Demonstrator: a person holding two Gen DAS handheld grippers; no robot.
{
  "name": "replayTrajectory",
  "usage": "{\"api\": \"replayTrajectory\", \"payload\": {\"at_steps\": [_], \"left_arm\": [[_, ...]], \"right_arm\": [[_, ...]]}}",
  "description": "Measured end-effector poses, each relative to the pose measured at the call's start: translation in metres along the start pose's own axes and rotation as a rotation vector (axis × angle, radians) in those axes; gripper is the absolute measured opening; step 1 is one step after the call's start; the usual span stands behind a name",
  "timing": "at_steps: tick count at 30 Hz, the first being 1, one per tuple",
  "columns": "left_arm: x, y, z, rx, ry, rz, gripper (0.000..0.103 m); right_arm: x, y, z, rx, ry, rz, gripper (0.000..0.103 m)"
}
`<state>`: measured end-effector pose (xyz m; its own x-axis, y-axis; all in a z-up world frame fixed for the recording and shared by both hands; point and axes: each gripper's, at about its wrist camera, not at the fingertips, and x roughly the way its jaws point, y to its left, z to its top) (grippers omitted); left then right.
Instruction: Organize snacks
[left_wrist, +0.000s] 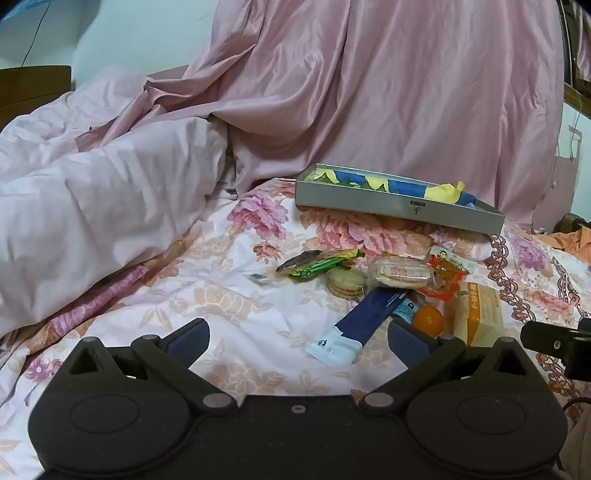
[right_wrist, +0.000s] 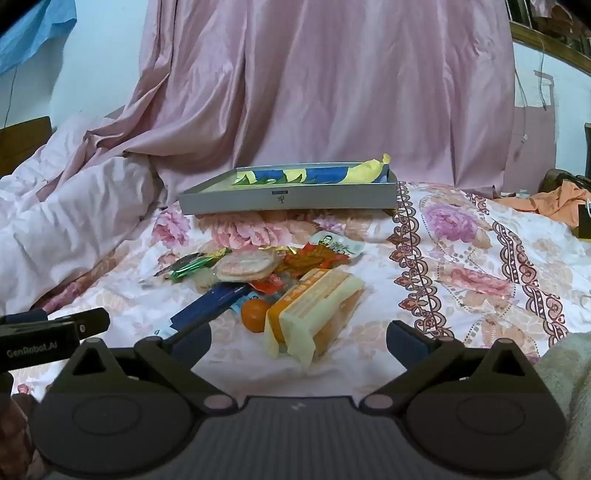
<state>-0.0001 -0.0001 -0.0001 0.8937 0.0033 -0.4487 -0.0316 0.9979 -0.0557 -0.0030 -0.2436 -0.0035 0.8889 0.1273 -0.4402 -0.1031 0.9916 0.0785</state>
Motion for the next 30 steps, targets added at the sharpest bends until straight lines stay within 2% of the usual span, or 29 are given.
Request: {"api": "replayTrajectory", "payload": {"at_steps": [30], "left_arm": [[-0.0001, 0.0, 0.0001, -0.002, 0.004, 0.0, 0.102]], "right_arm": [[0.0031, 0.0025, -0.0014, 0.003, 0.011, 0.002, 0.103]]}}
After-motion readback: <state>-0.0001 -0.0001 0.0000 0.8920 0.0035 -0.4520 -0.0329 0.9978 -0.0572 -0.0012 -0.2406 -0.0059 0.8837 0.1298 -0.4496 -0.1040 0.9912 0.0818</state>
